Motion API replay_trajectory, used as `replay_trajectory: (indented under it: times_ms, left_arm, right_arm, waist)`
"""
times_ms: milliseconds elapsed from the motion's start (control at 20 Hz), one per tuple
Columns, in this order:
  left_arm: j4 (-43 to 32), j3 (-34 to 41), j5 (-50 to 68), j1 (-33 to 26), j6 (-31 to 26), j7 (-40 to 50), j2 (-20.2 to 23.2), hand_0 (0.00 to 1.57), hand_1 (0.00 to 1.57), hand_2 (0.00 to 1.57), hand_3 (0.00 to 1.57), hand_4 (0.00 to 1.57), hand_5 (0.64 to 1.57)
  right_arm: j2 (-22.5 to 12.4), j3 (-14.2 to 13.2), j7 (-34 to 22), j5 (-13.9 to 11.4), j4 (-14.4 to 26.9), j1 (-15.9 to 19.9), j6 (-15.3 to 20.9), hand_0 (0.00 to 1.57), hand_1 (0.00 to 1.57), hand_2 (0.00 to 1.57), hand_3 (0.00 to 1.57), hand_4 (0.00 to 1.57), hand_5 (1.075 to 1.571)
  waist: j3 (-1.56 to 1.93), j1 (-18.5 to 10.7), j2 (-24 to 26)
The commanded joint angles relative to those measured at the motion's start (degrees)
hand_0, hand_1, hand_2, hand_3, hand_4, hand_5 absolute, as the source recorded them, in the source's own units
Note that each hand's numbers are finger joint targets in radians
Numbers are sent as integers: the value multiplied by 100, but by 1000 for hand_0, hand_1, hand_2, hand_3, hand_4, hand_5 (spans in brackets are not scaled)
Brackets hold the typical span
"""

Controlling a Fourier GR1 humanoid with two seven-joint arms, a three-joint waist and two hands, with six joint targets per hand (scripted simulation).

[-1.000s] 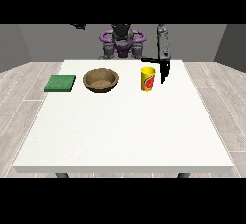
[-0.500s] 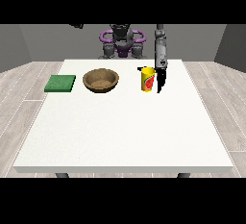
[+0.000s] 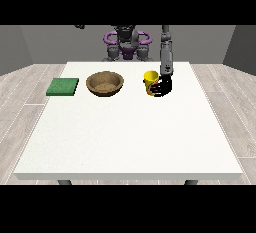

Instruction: Pick the cup and pour the ball into the bowl, then pick the bowl and place it on the pad

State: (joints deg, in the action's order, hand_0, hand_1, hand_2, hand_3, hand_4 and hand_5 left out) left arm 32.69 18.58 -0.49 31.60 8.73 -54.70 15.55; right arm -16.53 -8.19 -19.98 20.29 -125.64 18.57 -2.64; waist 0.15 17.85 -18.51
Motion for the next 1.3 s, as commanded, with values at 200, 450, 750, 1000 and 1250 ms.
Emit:
replay_trajectory:
  times_ms: [200,450,750,1000,1250]
  left_arm:
    - [-17,-603,-765,297,842,697,14,1342,1342,1571,1571,1105,1500]
    - [-29,-1233,-1523,680,1792,1429,-463,1371,1371,1571,1571,1111,1515]
    - [-370,-1873,-2790,1464,3238,2902,-257,1425,1425,1571,1571,1010,1558]
    - [-842,-2288,-3575,1881,3793,3814,-395,1391,1391,1571,1571,920,1561]
    - [-1128,-2655,-4266,2245,4030,4528,-353,1358,1358,1571,1571,843,1566]
  right_arm:
    - [-165,-530,125,383,830,-232,-359,0,0,0,0,152,1558]
    - [-66,-447,3,215,1076,-141,-141,0,0,0,0,237,1559]
    - [-61,-371,443,319,1488,-209,-637,0,0,0,0,275,1560]
    - [-170,-494,289,376,1633,233,-497,0,0,0,0,319,1563]
    - [-55,-379,409,66,1837,143,-397,0,0,0,0,338,1562]
  waist:
    - [-8,-328,744]
    - [-12,-502,1096]
    - [4,-72,1020]
    - [-9,-143,915]
    - [-7,-309,1073]
